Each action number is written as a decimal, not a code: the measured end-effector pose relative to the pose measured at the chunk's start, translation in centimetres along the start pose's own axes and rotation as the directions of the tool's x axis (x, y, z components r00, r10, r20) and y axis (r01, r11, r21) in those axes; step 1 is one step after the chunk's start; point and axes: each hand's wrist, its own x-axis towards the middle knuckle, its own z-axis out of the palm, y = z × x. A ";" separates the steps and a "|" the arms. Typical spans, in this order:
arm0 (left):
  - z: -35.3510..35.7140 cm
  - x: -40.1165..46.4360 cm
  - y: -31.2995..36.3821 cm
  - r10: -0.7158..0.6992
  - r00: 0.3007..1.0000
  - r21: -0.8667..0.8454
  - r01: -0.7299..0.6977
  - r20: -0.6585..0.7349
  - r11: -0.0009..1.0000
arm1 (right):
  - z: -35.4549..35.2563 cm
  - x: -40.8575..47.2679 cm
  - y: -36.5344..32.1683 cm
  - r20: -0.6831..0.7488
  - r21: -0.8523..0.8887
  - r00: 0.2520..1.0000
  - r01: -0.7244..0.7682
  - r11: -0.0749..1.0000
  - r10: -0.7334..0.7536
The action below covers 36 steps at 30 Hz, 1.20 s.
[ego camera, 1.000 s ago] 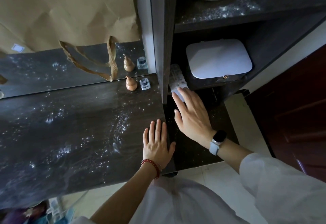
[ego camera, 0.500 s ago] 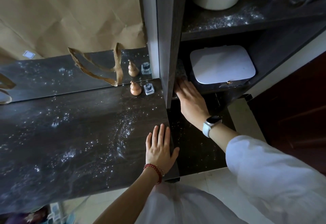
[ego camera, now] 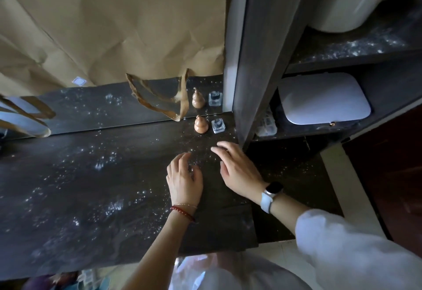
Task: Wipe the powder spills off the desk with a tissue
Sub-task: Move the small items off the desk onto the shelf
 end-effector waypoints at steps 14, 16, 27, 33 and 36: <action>1.3 9.1 1.9 0.133 0.964 -0.081 -0.117 0.228 0.990 | 4.3 7.1 1.0 -0.058 -0.304 0.953 -0.300 0.904 0.297; 2.3 10.1 2.0 0.037 0.964 -0.075 -0.018 0.264 0.997 | 4.0 5.6 0.8 -0.085 -0.165 0.960 -0.279 0.946 0.268; 1.9 4.8 2.5 0.161 0.977 -0.225 -0.127 0.138 0.966 | -2.0 -6.0 0.1 -0.228 0.198 0.897 -0.338 0.920 0.379; 1.5 -1.4 8.1 0.524 0.807 -0.233 -0.473 0.272 0.850 | -7.5 -8.4 2.5 -0.417 0.317 0.754 -0.402 0.859 0.507; 2.7 -1.7 12.9 0.611 0.761 -0.317 -0.538 0.216 0.781 | -10.8 -7.9 3.9 -0.525 0.348 0.690 -0.362 0.865 0.499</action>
